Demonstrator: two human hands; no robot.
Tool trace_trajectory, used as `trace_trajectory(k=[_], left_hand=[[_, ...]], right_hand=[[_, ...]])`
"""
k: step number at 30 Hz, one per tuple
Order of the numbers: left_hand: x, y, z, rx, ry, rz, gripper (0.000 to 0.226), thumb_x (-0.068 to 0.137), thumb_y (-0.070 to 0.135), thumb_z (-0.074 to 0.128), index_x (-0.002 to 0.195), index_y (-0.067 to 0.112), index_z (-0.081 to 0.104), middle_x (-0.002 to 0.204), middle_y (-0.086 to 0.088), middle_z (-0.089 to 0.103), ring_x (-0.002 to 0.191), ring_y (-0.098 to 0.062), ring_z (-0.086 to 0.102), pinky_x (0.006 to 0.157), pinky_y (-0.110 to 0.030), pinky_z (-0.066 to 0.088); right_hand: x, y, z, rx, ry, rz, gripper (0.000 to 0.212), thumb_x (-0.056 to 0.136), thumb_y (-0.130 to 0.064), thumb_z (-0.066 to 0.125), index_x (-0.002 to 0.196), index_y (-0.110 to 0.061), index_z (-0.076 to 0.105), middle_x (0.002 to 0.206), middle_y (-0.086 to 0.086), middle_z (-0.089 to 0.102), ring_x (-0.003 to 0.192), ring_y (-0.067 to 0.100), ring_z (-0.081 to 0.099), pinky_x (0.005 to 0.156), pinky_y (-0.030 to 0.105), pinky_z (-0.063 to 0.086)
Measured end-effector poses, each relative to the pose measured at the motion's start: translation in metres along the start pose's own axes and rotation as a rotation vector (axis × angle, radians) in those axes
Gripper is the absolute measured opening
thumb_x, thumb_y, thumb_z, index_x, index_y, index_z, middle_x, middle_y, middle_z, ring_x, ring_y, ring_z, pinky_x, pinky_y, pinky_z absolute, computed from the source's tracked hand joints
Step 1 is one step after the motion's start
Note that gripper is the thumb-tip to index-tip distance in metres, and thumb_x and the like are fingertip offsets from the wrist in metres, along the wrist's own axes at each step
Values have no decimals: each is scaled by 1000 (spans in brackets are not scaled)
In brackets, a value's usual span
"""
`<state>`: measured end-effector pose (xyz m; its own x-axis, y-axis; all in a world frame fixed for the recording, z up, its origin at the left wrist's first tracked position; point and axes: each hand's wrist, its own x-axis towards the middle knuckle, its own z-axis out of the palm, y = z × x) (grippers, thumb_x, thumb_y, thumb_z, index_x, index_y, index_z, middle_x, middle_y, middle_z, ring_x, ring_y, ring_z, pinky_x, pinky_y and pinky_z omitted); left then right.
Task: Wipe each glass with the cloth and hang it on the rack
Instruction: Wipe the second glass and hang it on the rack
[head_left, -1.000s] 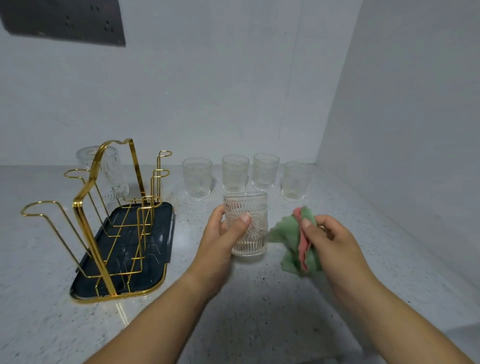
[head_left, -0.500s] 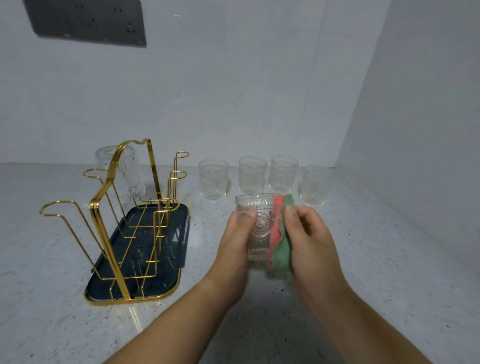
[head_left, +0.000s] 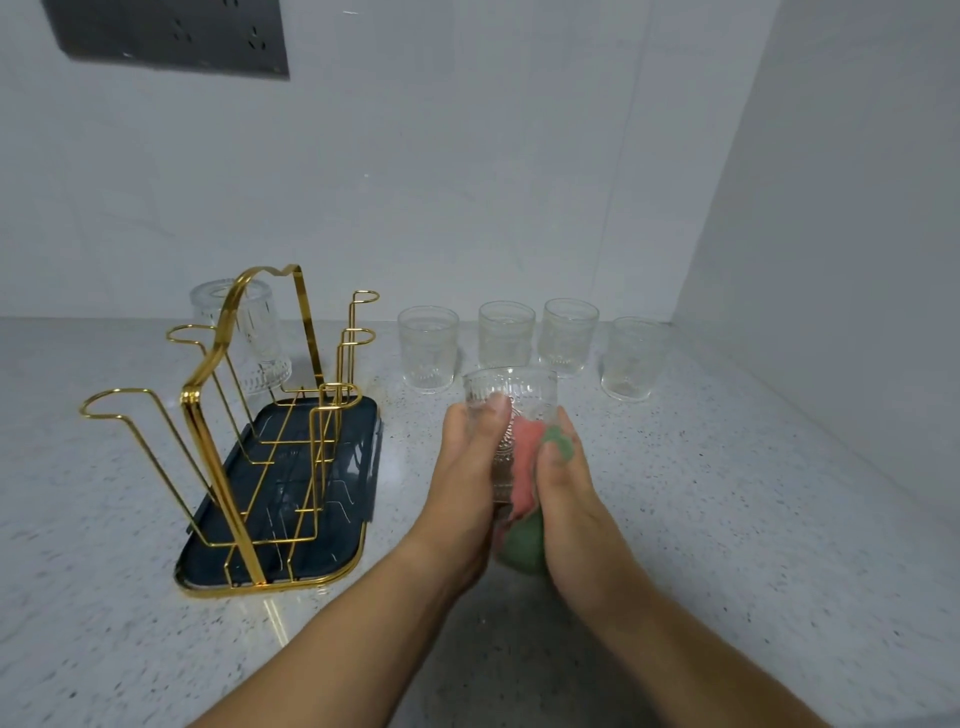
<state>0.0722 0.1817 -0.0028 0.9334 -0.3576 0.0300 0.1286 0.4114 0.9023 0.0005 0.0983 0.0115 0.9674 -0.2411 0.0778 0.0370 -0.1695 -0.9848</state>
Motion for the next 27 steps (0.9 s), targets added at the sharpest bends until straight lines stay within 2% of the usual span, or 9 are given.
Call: trace_trajectory(k=[3,5,7,9,13,17,22,25,27], left_hand=[[-3,-6,4,63,-83,14,77,83,69,68,133,12,55,130,-23,66,122,-33,68,108,-64,49],[-2,-10,6,43,-112,-5,75,86,69,66,141,18,56,136,-12,69,130,-28,64,111,-57,49],[-3,-10,7,-10,-141,-11,62,93,58,59,139,18,62,134,-11,71,127,-30,67,108,-51,53],[-2,-7,5,-57,-140,-21,57,96,57,57,133,16,69,128,-14,74,122,-33,70,105,-51,53],[-2,-3,-1,-108,-89,-35,66,87,60,54,121,7,77,116,-20,77,115,-37,72,103,-47,53],[0,-3,0,-54,-59,-83,83,91,72,55,141,6,59,132,-23,70,123,-37,69,113,-58,47],[-3,-3,1,-32,-127,-99,65,108,53,31,126,8,74,126,-15,76,121,-27,72,110,-47,49],[-4,-2,3,-10,-163,-73,70,101,66,39,135,12,69,132,-11,73,125,-24,70,110,-45,49],[-2,-5,1,33,-160,-51,73,97,71,45,143,17,61,139,-8,70,130,-24,66,117,-51,44]], right_hand=[[12,-15,-13,3,78,-47,48,100,-65,14,144,-61,32,129,-34,52,129,-12,45,119,32,31],[26,-29,-22,25,136,-50,39,102,-64,13,124,-70,46,119,-24,58,128,0,53,115,36,37],[38,-32,-24,100,216,-54,45,104,-62,20,122,-55,60,112,-10,71,108,11,69,95,36,54],[37,-28,-19,81,213,-38,48,105,-59,22,123,-38,61,94,-7,76,89,10,73,81,33,59],[13,-12,-4,-12,110,-30,36,105,-53,22,129,-45,48,95,14,72,79,0,73,62,6,52],[5,-8,-7,-42,78,-24,63,97,-59,24,158,-51,10,147,-12,50,107,-13,58,71,-5,43],[2,-9,-12,-28,114,-35,59,106,-45,30,155,-53,-1,142,-5,56,115,-21,49,86,-7,40],[4,-4,-4,-50,142,-115,69,97,-58,31,155,-54,-5,166,-9,28,147,4,37,112,15,40],[8,-8,-1,-58,157,-125,72,95,-61,27,157,-50,-9,168,-9,23,151,6,28,115,16,27]])
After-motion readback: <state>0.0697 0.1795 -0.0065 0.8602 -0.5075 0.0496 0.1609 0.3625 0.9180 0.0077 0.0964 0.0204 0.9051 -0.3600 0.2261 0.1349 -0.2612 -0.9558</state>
